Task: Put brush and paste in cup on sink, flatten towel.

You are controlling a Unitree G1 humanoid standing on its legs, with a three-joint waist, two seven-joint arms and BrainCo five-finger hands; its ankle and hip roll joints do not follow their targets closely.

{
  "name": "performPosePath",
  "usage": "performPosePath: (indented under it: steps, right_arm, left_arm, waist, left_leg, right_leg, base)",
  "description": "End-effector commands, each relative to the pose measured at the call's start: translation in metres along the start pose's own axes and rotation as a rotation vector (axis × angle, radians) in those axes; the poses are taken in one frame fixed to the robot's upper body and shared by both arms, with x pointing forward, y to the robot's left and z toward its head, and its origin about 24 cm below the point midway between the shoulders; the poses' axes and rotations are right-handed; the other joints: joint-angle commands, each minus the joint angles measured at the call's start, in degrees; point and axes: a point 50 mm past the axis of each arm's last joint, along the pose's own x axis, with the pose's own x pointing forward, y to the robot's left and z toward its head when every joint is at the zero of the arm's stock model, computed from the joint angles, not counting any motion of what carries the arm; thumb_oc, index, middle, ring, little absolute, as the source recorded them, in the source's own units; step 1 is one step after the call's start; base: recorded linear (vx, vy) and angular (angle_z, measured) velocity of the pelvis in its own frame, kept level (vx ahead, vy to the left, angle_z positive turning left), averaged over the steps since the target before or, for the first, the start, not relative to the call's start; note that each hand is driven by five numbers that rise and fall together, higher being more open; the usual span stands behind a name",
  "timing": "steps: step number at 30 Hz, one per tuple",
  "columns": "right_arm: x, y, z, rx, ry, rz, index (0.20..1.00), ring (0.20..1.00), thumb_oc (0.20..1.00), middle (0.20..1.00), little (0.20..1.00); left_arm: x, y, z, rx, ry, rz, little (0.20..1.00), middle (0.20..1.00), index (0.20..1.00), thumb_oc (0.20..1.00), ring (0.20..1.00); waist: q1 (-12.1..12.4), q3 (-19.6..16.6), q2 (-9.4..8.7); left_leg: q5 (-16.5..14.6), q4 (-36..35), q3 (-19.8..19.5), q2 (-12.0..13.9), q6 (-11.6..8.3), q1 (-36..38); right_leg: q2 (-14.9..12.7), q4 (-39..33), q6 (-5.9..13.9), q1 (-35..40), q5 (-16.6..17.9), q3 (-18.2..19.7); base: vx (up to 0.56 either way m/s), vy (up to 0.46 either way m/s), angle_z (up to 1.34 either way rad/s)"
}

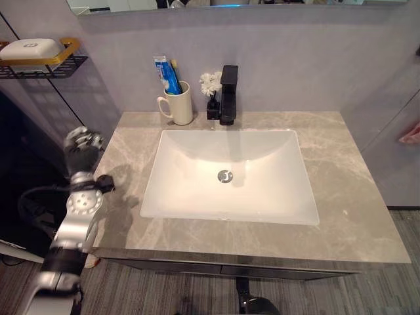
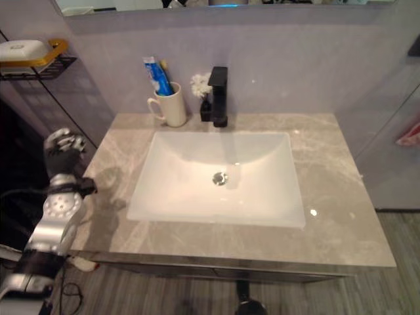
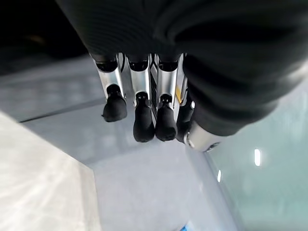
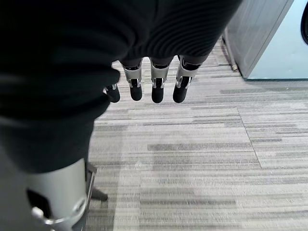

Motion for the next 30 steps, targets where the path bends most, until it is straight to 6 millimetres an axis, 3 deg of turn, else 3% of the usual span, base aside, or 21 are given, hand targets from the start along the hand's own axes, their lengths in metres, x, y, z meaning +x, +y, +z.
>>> performPosePath:
  steps: [1, 7, 14, 16, 17, 19, 22, 24, 25, 26, 27, 28, 29, 30]
  right_arm:
    - [-0.001, 0.002, -0.013, -0.031, 0.042, 0.018, 1.000, 1.000, 1.000, 1.000, 1.000]
    - [-0.005, 0.024, -0.009, -0.049, 0.006, 0.102, 1.000, 1.000, 1.000, 1.000, 1.000]
    - [-0.006, 0.031, 0.011, -0.108, -0.074, 0.128, 1.000, 1.000, 1.000, 1.000, 1.000]
    - [-0.008, 0.032, 0.039, -0.129, -0.206, 0.122, 1.000, 1.000, 1.000, 1.000, 1.000]
    - [-0.008, 0.032, 0.038, -0.129, -0.206, 0.122, 1.000, 1.000, 1.000, 1.000, 1.000]
    - [-0.010, 0.024, 0.061, -0.125, -0.316, 0.090, 1.000, 1.000, 1.000, 1.000, 1.000]
    - [-0.011, 0.021, 0.065, -0.101, -0.332, 0.077, 1.000, 1.000, 1.000, 1.000, 1.000]
    - [-0.011, 0.024, 0.057, -0.078, -0.308, 0.090, 1.000, 1.000, 1.000, 1.000, 1.000]
    - [-0.011, 0.024, 0.057, -0.076, -0.308, 0.089, 1.000, 1.000, 1.000, 1.000, 1.000]
    - [-0.009, 0.019, 0.050, 0.048, -0.258, 0.059, 1.000, 1.000, 1.000, 1.000, 1.000]
    - [-0.006, 0.016, 0.036, 0.158, -0.190, 0.045, 1.000, 1.000, 1.000, 1.000, 1.000]
    - [-0.005, 0.014, 0.032, 0.185, -0.164, 0.028, 1.000, 1.000, 1.000, 1.000, 1.000]
    - [-0.005, 0.014, 0.032, 0.186, -0.164, 0.028, 1.000, 1.000, 1.000, 1.000, 1.000]
    - [-0.005, 0.014, 0.031, 0.176, -0.159, 0.027, 1.000, 1.000, 1.000, 1.000, 1.000]
  left_arm:
    - [0.015, 0.027, 0.021, -0.027, -0.121, 0.107, 0.200, 0.200, 0.200, 0.200, 0.200]
    - [-0.027, 0.027, 0.005, -0.054, -0.046, -0.035, 0.200, 0.200, 0.200, 0.200, 0.200]
    - [-0.042, 0.010, -0.002, -0.136, 0.017, -0.204, 0.200, 0.200, 0.200, 0.200, 0.200]
    - [-0.050, -0.012, -0.012, -0.190, 0.088, -0.353, 0.200, 0.200, 0.200, 0.200, 0.200]
    - [-0.050, -0.012, -0.012, -0.191, 0.088, -0.354, 0.200, 0.200, 0.200, 0.200, 0.200]
    - [-0.046, -0.018, -0.007, -0.082, 0.051, -0.472, 0.200, 0.200, 0.200, 0.200, 0.200]
    - [-0.047, -0.034, -0.006, -0.058, 0.050, -0.590, 0.200, 0.200, 0.200, 0.200, 0.200]
    - [-0.045, -0.055, 0.008, -0.061, -0.010, -0.696, 0.200, 0.200, 0.200, 0.200, 0.200]
    - [-0.045, -0.056, 0.008, -0.062, -0.011, -0.697, 0.200, 0.200, 0.200, 0.200, 0.200]
    - [-0.047, -0.068, 0.013, -0.095, -0.024, -0.732, 0.200, 0.200, 0.200, 0.200, 0.200]
    - [-0.051, -0.082, 0.016, -0.131, -0.032, -0.780, 0.200, 0.200, 0.200, 0.200, 0.200]
    - [-0.054, -0.089, 0.019, -0.158, -0.034, -0.803, 0.200, 0.200, 0.200, 0.200, 0.200]
    - [-0.054, -0.089, 0.019, -0.159, -0.035, -0.803, 0.200, 0.200, 0.200, 0.200, 0.200]
    - [-0.055, -0.091, 0.022, -0.161, -0.043, -0.819, 0.200, 0.200, 0.200, 0.200, 0.200]
  waist:
    - [-0.17, -0.07, -2.40]
    - [2.74, -0.07, -4.49]
    - [3.94, 1.30, -5.73]
    - [2.51, 3.63, -6.45]
    - [2.62, 3.63, -6.48]
    - [0.61, 5.46, -6.96]
    - [-1.07, 6.34, -7.40]
    - [-3.26, 6.43, -7.22]
    - [-3.16, 6.26, -7.15]
    - [-4.32, 6.26, -6.55]
    - [-4.24, 5.79, -6.10]
    - [-3.39, 5.69, -5.70]
    - [-3.31, 5.67, -5.73]
    - [-2.53, 5.59, -5.48]
  left_leg:
    - [2.03, 0.65, -4.26, -2.20, 0.76, -0.72]
    - [0.71, 0.65, -6.22, -4.61, 2.58, -0.25]
    - [0.03, 0.86, -7.47, -7.39, 4.79, -0.49]
    - [-0.33, 1.51, -6.52, -9.12, 6.06, -0.83]
    - [-0.34, 1.53, -6.44, -9.14, 6.08, -0.84]
    - [-0.19, 1.55, -5.02, -10.08, 6.19, -1.51]
    - [-0.19, 1.11, -3.08, -10.70, 6.29, -1.91]
    - [0.89, 0.81, -2.05, -9.99, 6.09, -4.02]
    - [0.89, 0.83, -2.00, -9.97, 6.08, -4.25]
    - [1.20, 0.95, -1.85, -9.74, 6.19, -4.61]
    - [1.85, 0.78, -0.85, -9.75, 6.33, -5.13]
    - [2.22, 0.75, 0.65, -9.33, 6.47, -5.33]
    - [2.40, 0.71, 0.72, -9.34, 6.45, -5.44]
    - [2.90, 0.79, 1.85, -8.88, 6.49, -5.69]
  right_leg:
    - [-1.96, 1.17, 3.92, 6.49, -5.46, -1.23]
    - [-3.98, 0.72, 5.00, 8.12, -4.58, -2.51]
    - [-5.83, 2.70, 5.91, 7.04, -3.45, -1.98]
    - [-7.29, 5.33, 6.45, 4.55, -1.69, 0.15]
    - [-7.31, 5.39, 6.47, 4.46, -1.69, 0.25]
    - [-8.18, 5.27, 7.35, 2.46, 1.30, 2.20]
    - [-8.83, 4.37, 8.59, 0.58, 4.87, 4.06]
    - [-8.72, 3.87, 9.18, -2.77, 6.72, 7.03]
    - [-8.68, 3.99, 9.17, -3.07, 6.70, 7.09]
    - [-7.37, 5.46, 8.75, -3.12, 4.49, 7.51]
    - [-5.80, 7.76, 7.25, -2.31, 0.16, 6.05]
    - [-4.35, 10.82, 6.26, -1.39, -3.35, 2.10]
    - [-4.35, 10.95, 6.18, -1.61, -3.31, 2.16]
    - [-3.42, 13.47, 5.21, -0.88, -5.92, -0.80]
  base:
    - [-0.03, 0.110, 0.20]
    - [-0.06, 0.118, 0.16]
    - [-0.08, 0.114, 0.15]
    - [-0.18, 0.213, -0.01]
    - [-0.17, 0.167, -0.03]
    - [-0.18, 0.148, -0.13]
    - [-0.12, 0.102, -0.32]
    - [-0.17, 0.081, -0.50]
    - [-0.12, 0.108, -0.37]
    - [-0.11, 0.152, -0.25]
    - [-0.16, 0.222, -0.08]
    - [-0.13, 0.143, -0.21]
    - [-0.11, 0.104, -0.48]
    - [-0.06, 0.035, -0.71]
